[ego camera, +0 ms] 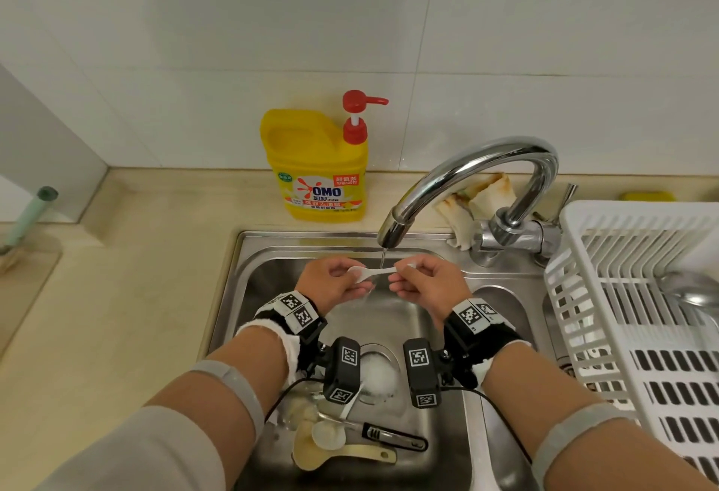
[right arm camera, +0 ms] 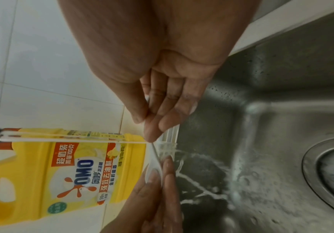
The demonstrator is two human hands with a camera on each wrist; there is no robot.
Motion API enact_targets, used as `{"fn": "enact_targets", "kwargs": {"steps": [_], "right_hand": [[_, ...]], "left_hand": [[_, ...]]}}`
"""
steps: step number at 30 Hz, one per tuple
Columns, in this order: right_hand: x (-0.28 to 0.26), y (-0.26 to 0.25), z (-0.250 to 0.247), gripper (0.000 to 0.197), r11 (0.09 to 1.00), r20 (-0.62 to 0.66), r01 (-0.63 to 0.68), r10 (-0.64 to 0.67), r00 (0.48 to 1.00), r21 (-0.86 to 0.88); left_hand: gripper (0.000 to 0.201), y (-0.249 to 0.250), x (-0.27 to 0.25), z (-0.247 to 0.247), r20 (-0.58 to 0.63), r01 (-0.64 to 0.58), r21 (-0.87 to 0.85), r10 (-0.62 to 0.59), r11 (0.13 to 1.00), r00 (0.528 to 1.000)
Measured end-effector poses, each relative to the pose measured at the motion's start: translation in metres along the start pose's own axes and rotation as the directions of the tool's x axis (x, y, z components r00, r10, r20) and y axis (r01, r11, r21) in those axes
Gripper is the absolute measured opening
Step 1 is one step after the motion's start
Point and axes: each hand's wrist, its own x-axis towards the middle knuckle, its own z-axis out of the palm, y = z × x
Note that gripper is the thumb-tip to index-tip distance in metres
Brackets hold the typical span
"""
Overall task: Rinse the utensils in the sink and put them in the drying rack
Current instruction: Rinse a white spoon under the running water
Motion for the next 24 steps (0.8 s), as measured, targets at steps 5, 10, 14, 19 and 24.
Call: {"fn": "enact_targets", "kwargs": {"steps": [5,10,14,19,24], "right_hand": [[0.004,0.006,0.009,0.005,1.000,0.002,-0.021,0.021,1.000,0.015],[0.005,0.005,0.007,0.007,1.000,-0.021,0.004,-0.005,1.000,-0.012],[0.000,0.001,-0.006,0.008,0.992,-0.063,0.069,-0.076,0.995,-0.105],[-0.005,0.002,-0.027,0.003,0.993,-0.080,0.076,-0.084,0.993,-0.096],[-0.010,0.005,-0.036,0.006,0.990,-0.108,0.079,-0.091,0.990,-0.117]], "left_hand": [[0.020,0.000,-0.002,-0.008,-0.053,-0.006,-0.039,0.004,0.999,0.999],[0.026,-0.002,0.000,-0.009,-0.132,0.022,-0.057,-0.030,0.998,0.991],[0.030,-0.002,0.001,0.006,-0.048,0.124,-0.125,-0.131,0.984,0.990],[0.027,-0.003,0.001,0.023,0.028,0.196,-0.256,-0.195,0.947,0.980],[0.023,-0.004,0.003,0.030,0.073,0.158,-0.294,-0.143,0.943,0.987]]}}
